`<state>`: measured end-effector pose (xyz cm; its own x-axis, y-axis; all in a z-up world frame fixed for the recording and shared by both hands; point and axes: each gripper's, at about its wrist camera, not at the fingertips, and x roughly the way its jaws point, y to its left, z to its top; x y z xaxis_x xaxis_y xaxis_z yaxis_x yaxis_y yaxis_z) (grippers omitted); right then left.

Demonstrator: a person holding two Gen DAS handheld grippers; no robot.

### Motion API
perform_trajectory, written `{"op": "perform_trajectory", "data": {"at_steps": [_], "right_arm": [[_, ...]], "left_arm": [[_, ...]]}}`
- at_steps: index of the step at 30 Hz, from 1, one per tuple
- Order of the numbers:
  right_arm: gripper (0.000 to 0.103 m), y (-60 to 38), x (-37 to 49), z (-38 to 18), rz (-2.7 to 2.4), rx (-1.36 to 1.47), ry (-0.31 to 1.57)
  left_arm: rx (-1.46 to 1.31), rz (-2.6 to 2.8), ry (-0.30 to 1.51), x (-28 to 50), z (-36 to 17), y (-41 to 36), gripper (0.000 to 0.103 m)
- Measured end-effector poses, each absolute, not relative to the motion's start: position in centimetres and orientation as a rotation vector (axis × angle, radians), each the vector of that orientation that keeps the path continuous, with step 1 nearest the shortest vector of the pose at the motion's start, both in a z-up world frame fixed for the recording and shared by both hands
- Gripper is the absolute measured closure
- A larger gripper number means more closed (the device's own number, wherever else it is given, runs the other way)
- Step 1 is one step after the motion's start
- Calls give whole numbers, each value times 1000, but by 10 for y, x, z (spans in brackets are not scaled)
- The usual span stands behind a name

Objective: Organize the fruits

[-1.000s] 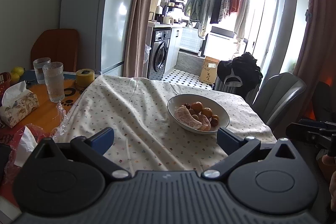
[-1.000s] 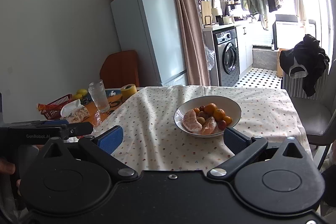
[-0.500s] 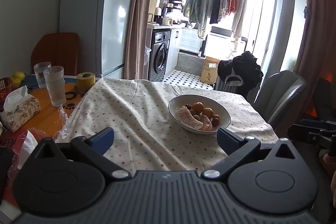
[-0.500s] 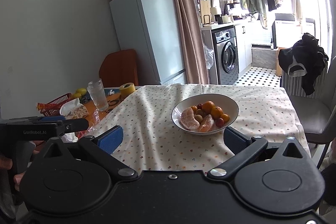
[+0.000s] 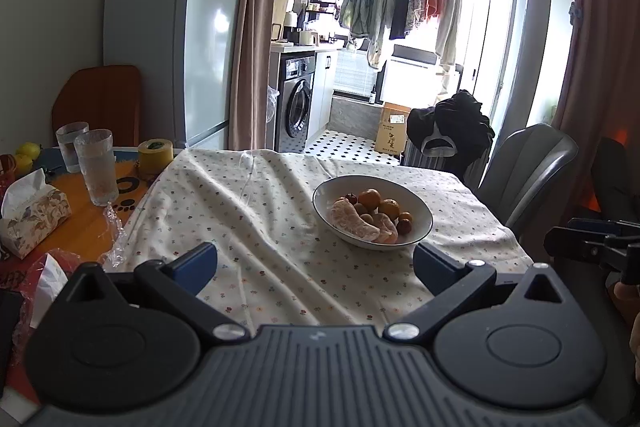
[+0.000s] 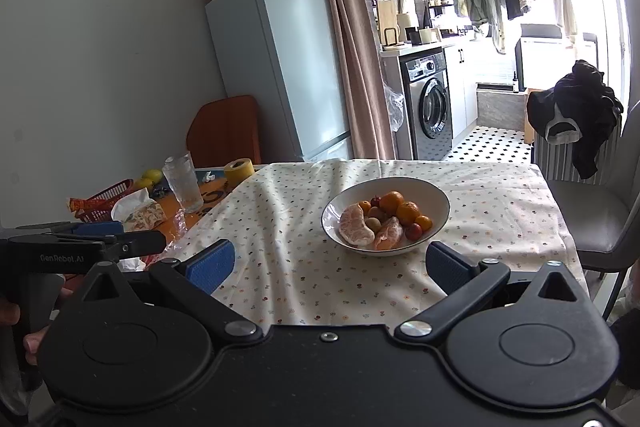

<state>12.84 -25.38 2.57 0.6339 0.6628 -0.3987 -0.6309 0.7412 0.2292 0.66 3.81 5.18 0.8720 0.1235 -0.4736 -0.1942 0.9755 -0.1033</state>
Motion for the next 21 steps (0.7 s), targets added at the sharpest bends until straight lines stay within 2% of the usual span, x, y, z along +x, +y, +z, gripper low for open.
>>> {"op": "perform_trajectory", "data": {"at_steps": [21], "right_arm": [[0, -255, 128, 25, 739, 72, 489]], "left_arm": [[-156, 170, 489, 7, 49, 38, 0]]}}
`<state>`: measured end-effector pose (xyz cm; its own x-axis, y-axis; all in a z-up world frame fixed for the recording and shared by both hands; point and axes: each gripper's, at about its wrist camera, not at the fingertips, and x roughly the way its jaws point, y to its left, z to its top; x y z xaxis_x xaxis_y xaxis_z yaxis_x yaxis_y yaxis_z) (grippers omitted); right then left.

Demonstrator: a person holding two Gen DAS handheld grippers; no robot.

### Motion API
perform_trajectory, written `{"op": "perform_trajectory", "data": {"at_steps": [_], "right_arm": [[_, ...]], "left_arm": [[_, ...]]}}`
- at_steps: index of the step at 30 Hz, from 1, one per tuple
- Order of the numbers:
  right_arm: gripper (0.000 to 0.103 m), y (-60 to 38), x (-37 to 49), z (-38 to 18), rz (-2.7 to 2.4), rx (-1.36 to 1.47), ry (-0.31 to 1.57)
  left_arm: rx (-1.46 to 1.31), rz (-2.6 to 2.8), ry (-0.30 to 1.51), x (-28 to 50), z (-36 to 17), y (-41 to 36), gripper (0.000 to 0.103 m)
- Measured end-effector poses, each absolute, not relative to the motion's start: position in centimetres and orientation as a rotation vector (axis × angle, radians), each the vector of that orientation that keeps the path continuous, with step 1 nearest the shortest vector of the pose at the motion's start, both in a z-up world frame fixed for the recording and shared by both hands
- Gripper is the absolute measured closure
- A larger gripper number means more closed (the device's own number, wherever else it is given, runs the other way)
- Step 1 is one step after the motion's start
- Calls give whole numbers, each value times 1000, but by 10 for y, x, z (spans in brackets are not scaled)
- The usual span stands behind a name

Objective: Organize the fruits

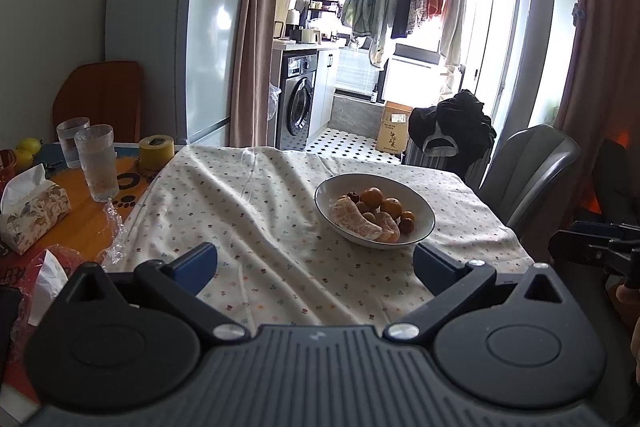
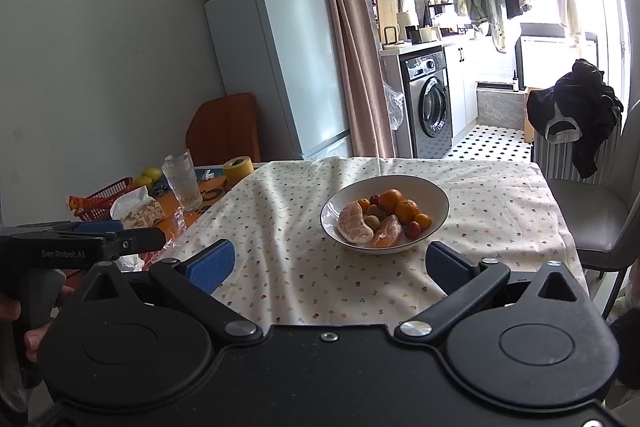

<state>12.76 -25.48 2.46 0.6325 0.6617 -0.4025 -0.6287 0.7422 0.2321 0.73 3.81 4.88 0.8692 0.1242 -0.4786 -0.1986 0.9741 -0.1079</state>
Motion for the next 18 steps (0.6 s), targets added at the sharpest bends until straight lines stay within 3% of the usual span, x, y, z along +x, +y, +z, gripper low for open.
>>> {"op": "perform_trajectory", "data": {"at_steps": [18], "right_arm": [[0, -256, 127, 24, 739, 71, 492]], "left_arm": [[-158, 163, 487, 7, 49, 38, 0]]}}
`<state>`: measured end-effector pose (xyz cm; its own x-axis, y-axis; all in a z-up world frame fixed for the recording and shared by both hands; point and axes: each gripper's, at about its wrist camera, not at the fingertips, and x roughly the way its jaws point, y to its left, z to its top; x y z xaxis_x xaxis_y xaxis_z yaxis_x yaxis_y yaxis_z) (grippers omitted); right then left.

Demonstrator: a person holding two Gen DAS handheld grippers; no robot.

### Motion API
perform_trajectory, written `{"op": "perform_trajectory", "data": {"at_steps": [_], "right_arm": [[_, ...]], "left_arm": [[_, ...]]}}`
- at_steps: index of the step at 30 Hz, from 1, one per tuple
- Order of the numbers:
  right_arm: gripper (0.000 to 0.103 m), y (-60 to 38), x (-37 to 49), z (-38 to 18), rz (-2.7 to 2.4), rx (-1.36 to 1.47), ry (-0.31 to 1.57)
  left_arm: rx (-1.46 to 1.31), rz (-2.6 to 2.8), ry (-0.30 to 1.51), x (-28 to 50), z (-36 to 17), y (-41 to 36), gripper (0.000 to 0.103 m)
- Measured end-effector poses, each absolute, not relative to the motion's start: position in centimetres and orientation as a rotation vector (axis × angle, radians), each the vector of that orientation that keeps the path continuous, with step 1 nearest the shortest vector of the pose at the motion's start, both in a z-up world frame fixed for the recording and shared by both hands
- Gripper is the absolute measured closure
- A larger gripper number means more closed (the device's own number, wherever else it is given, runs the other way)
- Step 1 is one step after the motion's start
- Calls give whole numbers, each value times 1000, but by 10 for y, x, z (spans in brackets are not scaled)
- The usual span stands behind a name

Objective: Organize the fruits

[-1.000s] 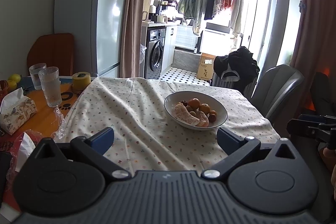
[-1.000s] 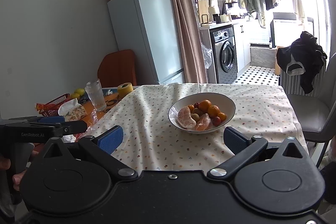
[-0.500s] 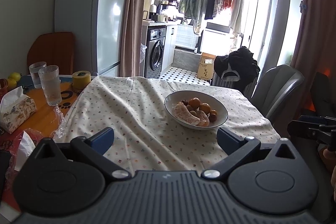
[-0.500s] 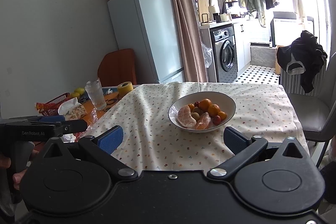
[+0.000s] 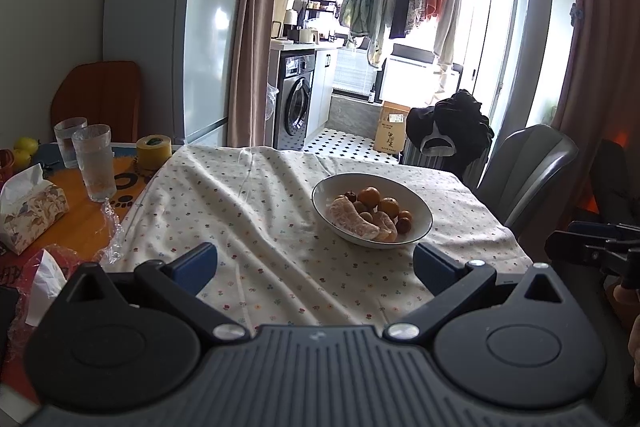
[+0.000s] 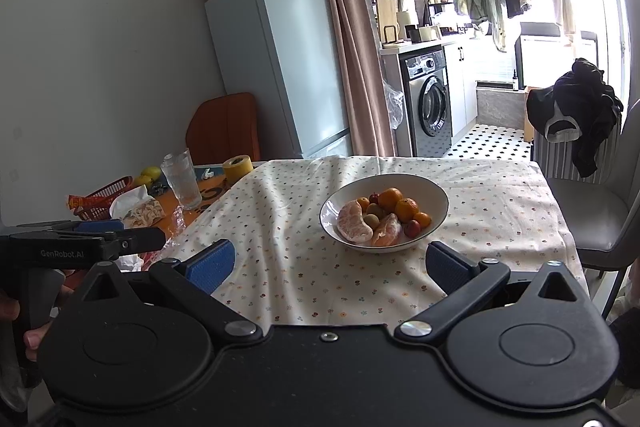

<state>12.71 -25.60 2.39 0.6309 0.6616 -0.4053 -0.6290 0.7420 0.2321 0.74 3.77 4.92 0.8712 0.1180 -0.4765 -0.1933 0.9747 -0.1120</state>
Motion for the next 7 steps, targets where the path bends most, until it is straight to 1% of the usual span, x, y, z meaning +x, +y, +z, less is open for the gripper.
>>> {"op": "perform_trajectory", "data": {"at_steps": [7], "right_arm": [[0, -256, 128, 23, 738, 68, 495]], "left_arm": [[-155, 158, 491, 9, 48, 37, 0]]}}
